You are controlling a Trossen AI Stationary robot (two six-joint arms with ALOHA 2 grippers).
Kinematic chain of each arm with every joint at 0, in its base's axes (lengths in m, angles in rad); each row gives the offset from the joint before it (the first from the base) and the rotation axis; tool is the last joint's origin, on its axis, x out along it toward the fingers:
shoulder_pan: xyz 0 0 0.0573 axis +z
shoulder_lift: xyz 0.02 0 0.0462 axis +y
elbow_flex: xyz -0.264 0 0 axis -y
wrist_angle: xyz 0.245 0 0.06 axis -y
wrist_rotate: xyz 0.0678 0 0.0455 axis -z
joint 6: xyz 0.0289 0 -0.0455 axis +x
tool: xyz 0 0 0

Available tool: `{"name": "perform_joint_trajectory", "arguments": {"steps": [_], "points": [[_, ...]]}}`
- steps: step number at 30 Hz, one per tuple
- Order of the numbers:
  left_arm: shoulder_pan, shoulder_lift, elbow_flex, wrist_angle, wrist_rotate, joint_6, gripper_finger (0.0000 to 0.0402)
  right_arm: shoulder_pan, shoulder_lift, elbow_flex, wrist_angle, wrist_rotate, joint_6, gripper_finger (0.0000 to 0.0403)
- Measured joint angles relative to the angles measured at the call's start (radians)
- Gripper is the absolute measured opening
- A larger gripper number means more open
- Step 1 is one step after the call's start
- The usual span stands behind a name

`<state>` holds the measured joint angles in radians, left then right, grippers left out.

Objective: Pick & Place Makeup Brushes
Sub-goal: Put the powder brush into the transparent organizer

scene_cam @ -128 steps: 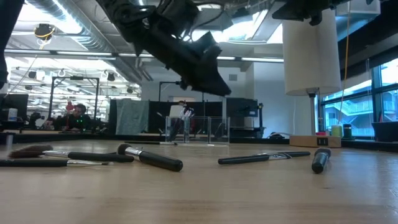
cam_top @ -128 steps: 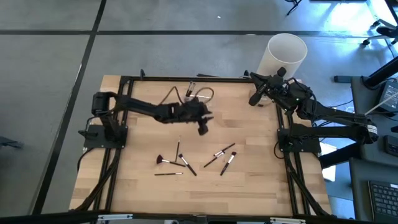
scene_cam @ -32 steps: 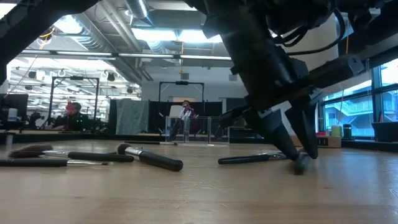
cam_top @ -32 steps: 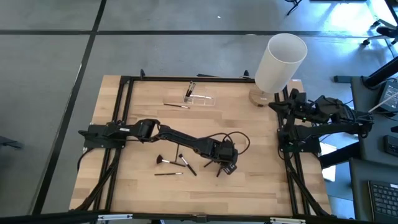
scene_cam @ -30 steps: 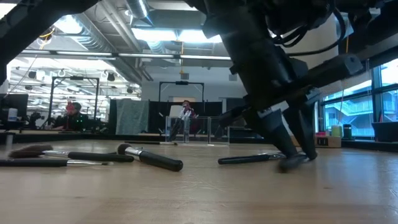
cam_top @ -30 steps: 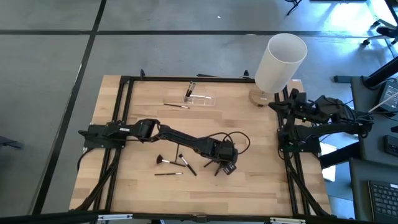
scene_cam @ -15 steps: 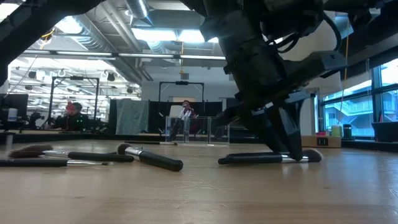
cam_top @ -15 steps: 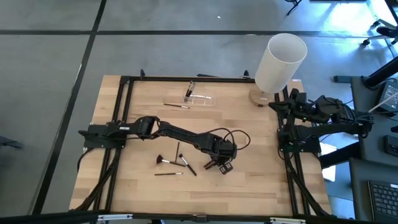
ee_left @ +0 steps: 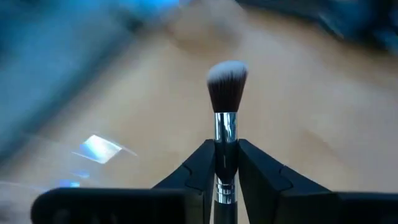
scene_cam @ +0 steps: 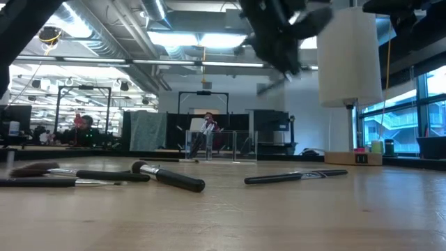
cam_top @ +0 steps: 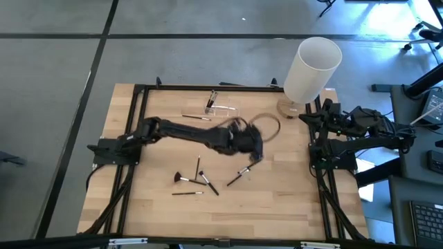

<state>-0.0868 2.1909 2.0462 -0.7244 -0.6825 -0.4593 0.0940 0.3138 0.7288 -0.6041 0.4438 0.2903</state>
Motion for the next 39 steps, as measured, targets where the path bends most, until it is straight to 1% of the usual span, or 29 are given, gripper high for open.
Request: {"name": "perform_joint_trajectory", "arguments": {"steps": [3,4,5,6,8,11,15,21,24,28,33,39], "points": [[0.035,-0.023,0.003,0.010,-0.282,0.039,0.0064,0.000,0.000,0.000,0.000,0.000,-0.010,0.0020],[0.050,-0.023,0.002,0.007,-0.352,0.046,0.0066,0.000,0.000,0.000,0.000,0.000,-0.010,0.0020],[0.066,-0.021,0.001,0.006,-0.401,0.051,0.0067,0.000,0.000,0.000,0.000,0.000,-0.010,0.0020],[0.085,-0.021,0.000,0.004,-0.428,0.060,0.0068,0.000,0.000,0.000,0.000,0.000,-0.011,0.0020],[0.132,-0.021,0.000,0.008,-0.420,0.078,0.0069,0.000,0.000,0.000,0.000,0.000,-0.015,0.0020],[0.214,-0.010,-0.019,0.037,-0.336,0.081,0.0069,0.000,0.000,0.000,0.000,0.001,-0.022,0.0020],[0.309,-0.008,-0.088,0.110,-0.245,0.088,0.0064,0.000,0.000,0.000,-0.004,0.001,-0.034,0.0020],[0.399,-0.009,-0.164,0.171,-0.150,0.063,0.0062,0.000,0.000,0.000,-0.024,0.029,-0.044,0.0020],[0.403,-0.009,-0.198,0.209,-0.150,0.084,0.0064,0.000,0.000,0.000,-0.033,0.043,-0.041,0.0020],[0.399,-0.010,-0.257,0.330,-0.159,0.103,0.0065,0.000,0.000,0.000,-0.052,0.043,-0.030,0.0020],[0.379,-0.011,-0.288,0.376,-0.167,0.125,0.0065,0.000,0.000,0.000,-0.072,0.043,-0.006,0.0020],[0.350,-0.010,-0.328,0.385,-0.258,0.147,0.0075,0.000,0.000,0.000,-0.082,0.043,-0.006,0.0020]]}}
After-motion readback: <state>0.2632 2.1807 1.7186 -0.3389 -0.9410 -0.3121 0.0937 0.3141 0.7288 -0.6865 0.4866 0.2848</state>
